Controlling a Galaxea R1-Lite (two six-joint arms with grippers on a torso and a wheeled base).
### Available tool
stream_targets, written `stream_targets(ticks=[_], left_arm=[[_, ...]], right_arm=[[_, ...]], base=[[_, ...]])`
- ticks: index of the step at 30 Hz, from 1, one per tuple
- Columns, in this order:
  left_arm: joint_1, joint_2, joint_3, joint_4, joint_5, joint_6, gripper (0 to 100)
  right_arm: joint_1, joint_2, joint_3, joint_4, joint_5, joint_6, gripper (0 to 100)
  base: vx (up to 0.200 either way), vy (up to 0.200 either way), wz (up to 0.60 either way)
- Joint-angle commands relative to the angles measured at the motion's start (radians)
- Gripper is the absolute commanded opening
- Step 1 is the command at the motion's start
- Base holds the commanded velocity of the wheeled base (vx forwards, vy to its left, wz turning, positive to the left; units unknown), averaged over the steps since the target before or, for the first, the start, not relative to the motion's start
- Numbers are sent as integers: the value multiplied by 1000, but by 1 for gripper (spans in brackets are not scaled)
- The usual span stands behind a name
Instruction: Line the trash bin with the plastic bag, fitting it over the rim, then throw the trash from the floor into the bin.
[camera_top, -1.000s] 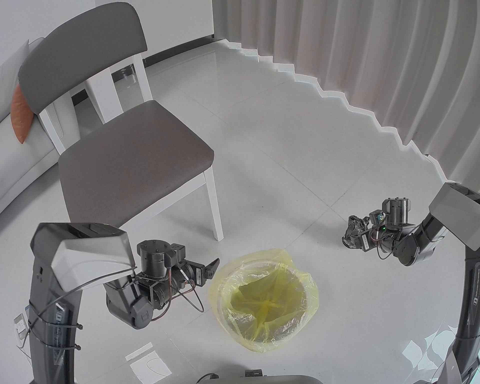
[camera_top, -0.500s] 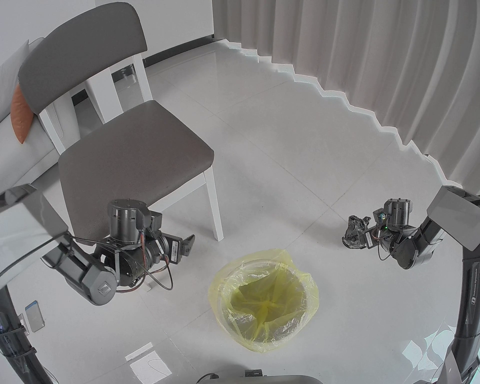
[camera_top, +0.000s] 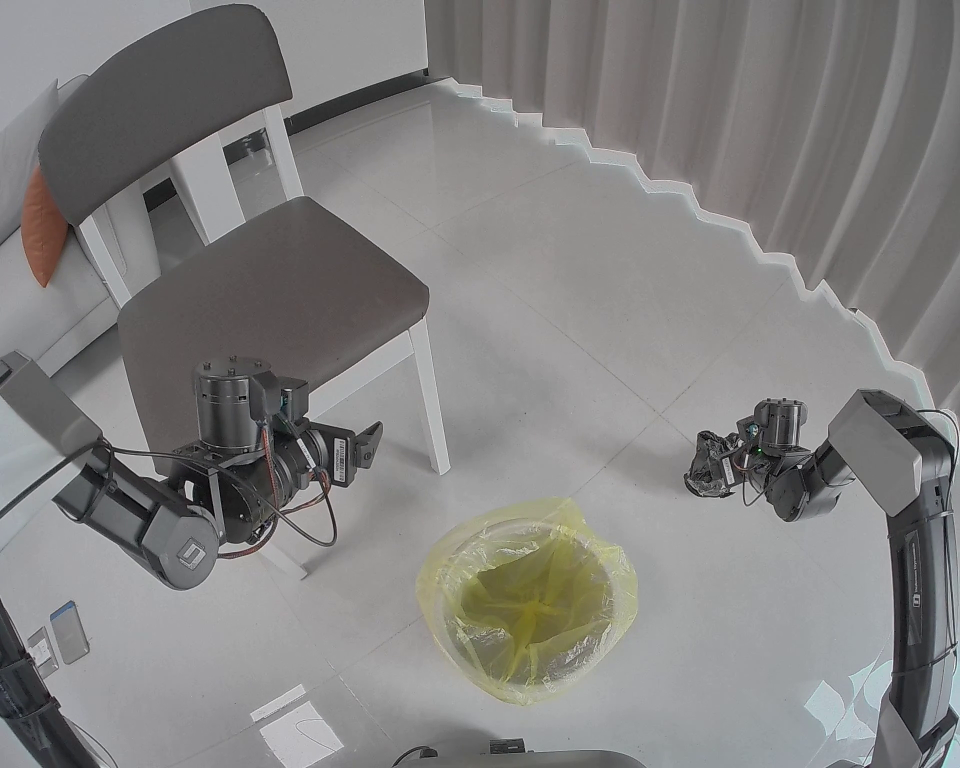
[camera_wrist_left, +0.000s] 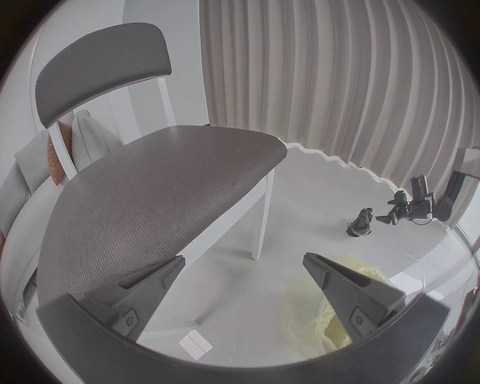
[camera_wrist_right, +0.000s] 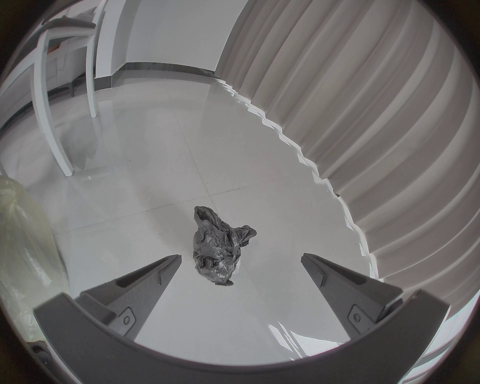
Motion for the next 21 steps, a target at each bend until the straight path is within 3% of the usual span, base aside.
stream_targets(ticks=[1, 4, 11, 21], left_arm=[[-19, 25, -29, -8, 2, -2, 100], [-21, 21, -23, -8, 8, -7, 100], [-22, 16, -18, -14, 10, -7, 100], [-22, 5, -4, -22, 10, -7, 100]], right_arm=[[-6, 124, -145, 87, 55, 73, 100], [-3, 153, -208, 131, 80, 110, 100], [-10, 217, -307, 148, 77, 98, 100], [-31, 315, -476, 174, 66, 10, 100]], base=[[0, 0, 0], [0, 0, 0], [0, 0, 0], [0, 0, 0]])
